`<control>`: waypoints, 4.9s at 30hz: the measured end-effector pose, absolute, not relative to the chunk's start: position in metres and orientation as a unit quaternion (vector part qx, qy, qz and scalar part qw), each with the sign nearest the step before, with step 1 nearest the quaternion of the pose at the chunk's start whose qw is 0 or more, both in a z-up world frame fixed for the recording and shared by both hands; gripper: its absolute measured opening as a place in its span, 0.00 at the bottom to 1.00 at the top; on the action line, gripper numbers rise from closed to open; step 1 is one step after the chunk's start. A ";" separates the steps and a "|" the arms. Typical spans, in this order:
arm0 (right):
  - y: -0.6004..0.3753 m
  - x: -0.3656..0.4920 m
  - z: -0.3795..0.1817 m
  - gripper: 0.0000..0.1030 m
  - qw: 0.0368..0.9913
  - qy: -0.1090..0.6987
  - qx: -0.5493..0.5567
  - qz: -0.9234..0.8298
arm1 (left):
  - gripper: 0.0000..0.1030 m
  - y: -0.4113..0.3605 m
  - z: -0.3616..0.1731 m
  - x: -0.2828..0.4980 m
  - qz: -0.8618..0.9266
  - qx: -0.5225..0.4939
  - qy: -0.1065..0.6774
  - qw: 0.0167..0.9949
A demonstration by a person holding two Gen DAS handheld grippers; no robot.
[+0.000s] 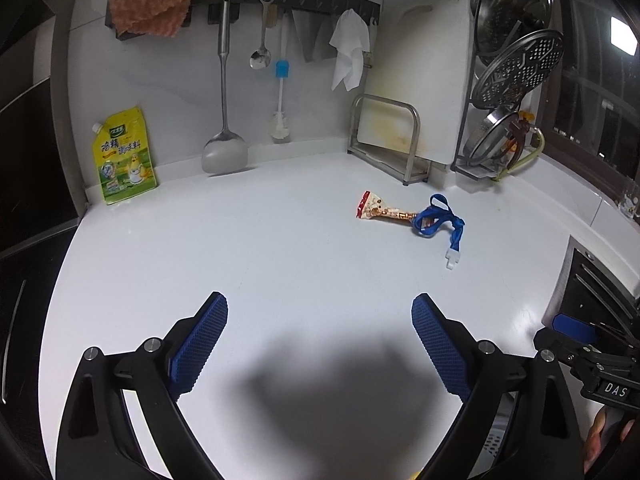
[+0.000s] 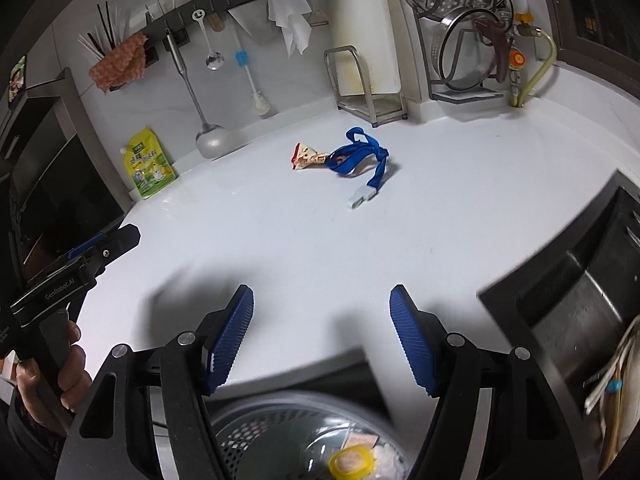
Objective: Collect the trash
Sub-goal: 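Move both open tools back over the counter toward the wrapper and lanyard, then grasp the blue lanyard with the right tool and lift it, then grasp the red-and-white snack wrapper with the left tool while the right holds the lanyard, then carry wrapper and lanyard over the bin and open both tools to drop them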
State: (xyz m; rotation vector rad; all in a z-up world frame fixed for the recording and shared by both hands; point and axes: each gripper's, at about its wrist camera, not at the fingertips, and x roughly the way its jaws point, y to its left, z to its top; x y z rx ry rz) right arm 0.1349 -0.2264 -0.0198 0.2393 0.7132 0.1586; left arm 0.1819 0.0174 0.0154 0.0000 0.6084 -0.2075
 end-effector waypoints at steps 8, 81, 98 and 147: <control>-0.240 0.197 -0.013 0.66 0.927 0.353 0.104 0.071 | 0.89 -0.008 0.014 0.232 -0.113 0.001 0.300 0.947; -0.341 0.322 -0.017 0.04 0.940 0.313 0.136 -0.013 | 0.91 -0.158 -0.036 0.400 0.046 -0.045 0.406 0.912; -0.352 0.319 -0.012 0.04 0.938 0.302 0.171 -0.002 | 0.71 -0.175 -0.053 0.428 0.078 -0.048 0.431 0.898; -0.247 0.136 0.013 0.04 0.952 0.268 0.138 0.052 | 0.26 -0.038 0.040 0.168 -0.036 0.024 0.311 0.949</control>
